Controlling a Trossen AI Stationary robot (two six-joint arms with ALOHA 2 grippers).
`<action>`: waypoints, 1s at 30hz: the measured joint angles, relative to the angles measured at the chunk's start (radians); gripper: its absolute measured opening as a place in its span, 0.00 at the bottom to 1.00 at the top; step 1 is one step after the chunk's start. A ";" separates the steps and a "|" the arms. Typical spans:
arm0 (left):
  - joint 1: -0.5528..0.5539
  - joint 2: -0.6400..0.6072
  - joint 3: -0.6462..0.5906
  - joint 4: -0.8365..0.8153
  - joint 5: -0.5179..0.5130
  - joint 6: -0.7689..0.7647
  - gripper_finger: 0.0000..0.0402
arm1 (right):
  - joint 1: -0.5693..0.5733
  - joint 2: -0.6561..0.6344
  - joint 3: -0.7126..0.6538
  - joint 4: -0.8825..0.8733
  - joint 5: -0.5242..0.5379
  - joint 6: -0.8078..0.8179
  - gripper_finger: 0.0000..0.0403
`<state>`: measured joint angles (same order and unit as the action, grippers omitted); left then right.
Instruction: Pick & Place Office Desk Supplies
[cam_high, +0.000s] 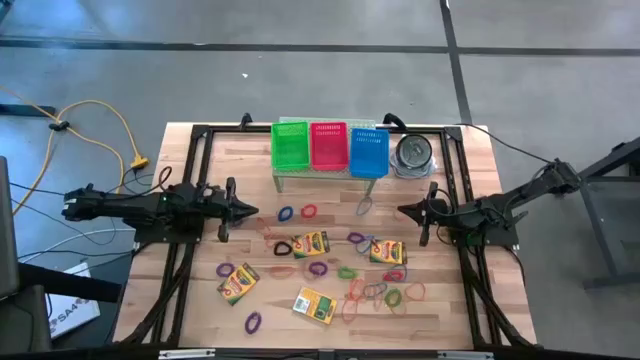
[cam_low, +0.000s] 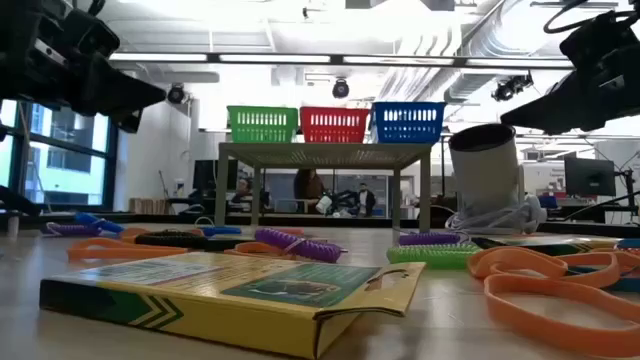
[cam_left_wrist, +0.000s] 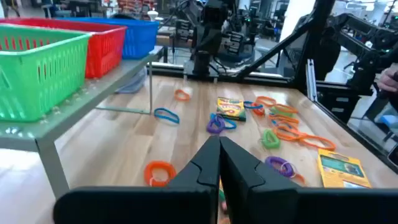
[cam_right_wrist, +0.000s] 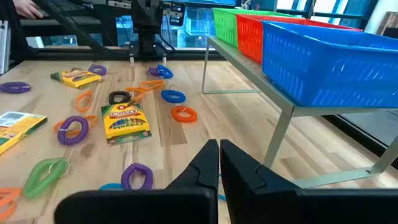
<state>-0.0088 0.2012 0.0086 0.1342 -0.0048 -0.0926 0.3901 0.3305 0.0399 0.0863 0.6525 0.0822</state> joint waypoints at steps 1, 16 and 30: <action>0.000 0.000 0.000 0.014 0.000 0.018 0.00 | 0.000 0.000 0.000 0.000 0.000 0.000 0.01; 0.000 0.005 0.000 0.054 0.000 0.103 0.00 | 0.000 0.000 0.000 -0.001 -0.032 0.047 0.01; 0.000 0.006 0.000 0.052 0.000 0.027 0.00 | 0.000 0.005 0.000 0.099 0.059 0.072 0.18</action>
<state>-0.0090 0.2070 0.0086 0.1866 -0.0050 -0.0660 0.3901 0.3359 0.0396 0.1848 0.7118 0.1541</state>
